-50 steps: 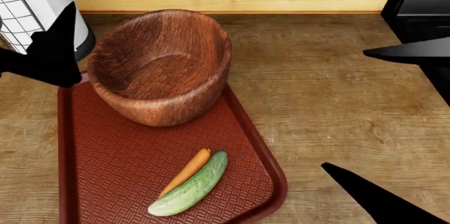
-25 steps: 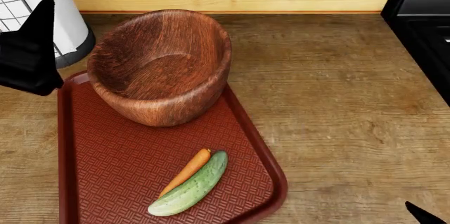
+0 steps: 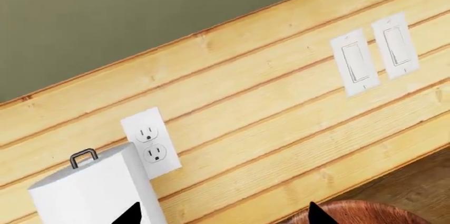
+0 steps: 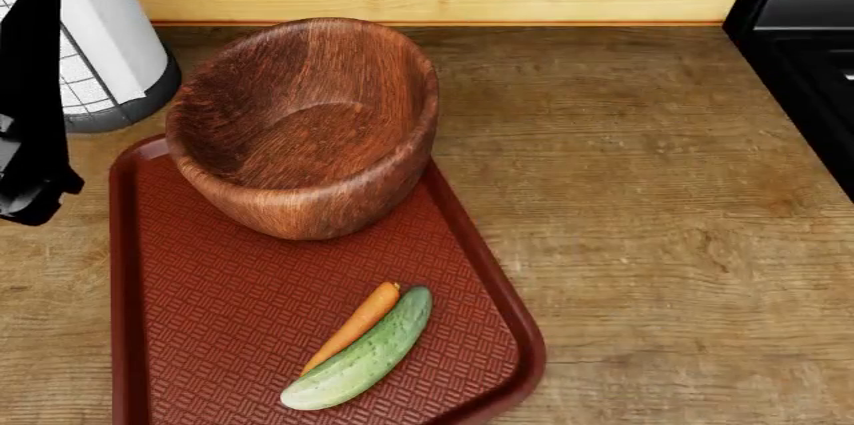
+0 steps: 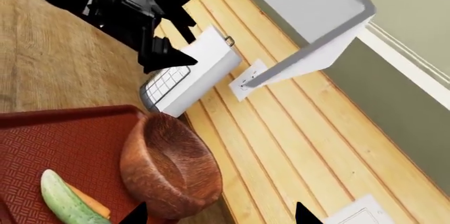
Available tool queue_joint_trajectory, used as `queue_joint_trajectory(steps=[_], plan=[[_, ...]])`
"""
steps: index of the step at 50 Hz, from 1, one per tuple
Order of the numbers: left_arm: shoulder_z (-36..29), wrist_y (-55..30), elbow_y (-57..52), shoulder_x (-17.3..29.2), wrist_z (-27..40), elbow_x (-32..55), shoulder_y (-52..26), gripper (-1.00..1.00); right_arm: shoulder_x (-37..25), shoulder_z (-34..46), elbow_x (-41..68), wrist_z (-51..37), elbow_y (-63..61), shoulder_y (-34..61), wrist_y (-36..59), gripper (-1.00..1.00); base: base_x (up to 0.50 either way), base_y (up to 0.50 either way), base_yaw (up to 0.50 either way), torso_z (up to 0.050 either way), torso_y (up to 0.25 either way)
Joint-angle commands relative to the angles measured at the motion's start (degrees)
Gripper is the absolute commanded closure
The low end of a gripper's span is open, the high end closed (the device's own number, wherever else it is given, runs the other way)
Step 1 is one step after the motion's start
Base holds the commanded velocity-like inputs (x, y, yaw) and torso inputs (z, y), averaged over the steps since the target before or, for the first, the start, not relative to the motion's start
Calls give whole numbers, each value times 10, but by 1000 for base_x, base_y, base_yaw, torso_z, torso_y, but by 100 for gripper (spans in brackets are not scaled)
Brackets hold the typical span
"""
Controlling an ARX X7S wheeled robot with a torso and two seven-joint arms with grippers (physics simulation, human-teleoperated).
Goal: Place the two vegetables and bowl onto the tray for setting up a vegetable dip station.
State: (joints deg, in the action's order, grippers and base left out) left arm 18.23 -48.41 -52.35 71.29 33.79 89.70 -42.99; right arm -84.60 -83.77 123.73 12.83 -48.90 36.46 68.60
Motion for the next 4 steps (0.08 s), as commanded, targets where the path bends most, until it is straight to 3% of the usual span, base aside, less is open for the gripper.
queue_joint_trajectory(steps=[1, 4], plan=[[89, -13, -63, 1, -23, 12, 29, -100, 5, -19, 6, -1, -10, -19, -16, -100, 0, 0, 0, 0, 0], [104, -14, -73, 3, -19, 27, 32, -100, 10, -13, -3, 3, -15, -22, -22, -100, 0, 0, 0, 0, 0]])
